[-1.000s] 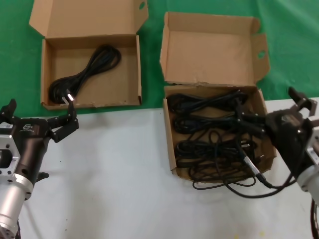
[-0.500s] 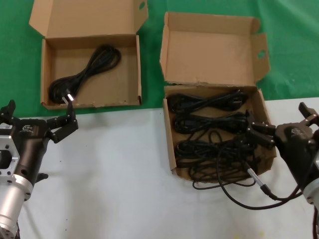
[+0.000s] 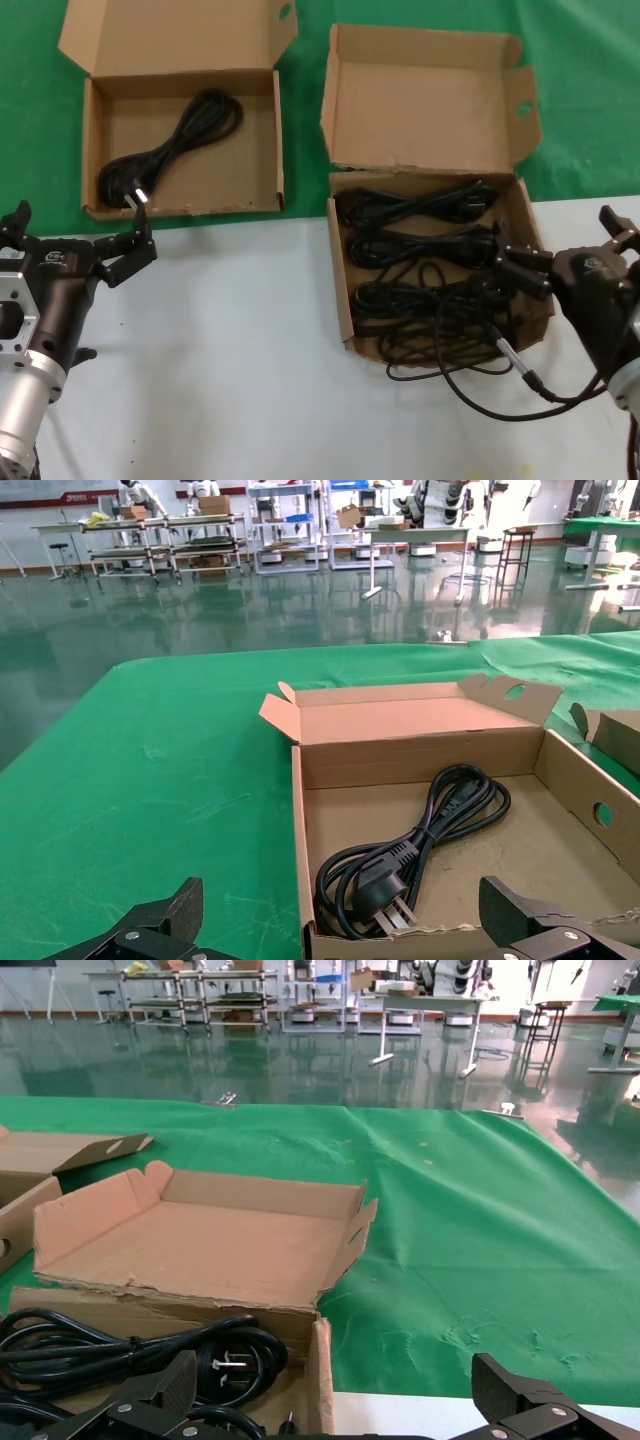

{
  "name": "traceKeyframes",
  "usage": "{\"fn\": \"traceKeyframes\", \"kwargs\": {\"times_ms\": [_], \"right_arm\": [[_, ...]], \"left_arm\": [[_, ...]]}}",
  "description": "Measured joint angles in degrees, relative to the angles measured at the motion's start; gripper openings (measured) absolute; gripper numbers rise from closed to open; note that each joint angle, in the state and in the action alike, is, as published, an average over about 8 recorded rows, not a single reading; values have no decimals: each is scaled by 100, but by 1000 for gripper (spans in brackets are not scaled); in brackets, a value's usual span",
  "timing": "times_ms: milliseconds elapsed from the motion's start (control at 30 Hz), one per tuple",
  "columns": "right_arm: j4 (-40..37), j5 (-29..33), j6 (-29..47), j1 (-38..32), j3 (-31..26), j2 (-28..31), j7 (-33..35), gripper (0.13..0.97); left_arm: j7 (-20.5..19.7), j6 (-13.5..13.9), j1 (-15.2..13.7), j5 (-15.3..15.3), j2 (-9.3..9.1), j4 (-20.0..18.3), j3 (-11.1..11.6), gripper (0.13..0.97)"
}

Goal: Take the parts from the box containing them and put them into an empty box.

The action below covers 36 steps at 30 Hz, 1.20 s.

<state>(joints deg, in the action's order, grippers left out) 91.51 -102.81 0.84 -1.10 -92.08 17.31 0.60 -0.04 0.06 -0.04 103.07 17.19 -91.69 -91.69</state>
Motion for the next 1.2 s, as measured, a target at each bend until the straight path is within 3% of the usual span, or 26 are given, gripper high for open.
{"fn": "traceKeyframes", "kwargs": {"times_ms": [1200], "right_arm": [[0,0,0,0,0,0,0,966]], "left_arm": [[0,0,0,0,0,0,0,966]]}}
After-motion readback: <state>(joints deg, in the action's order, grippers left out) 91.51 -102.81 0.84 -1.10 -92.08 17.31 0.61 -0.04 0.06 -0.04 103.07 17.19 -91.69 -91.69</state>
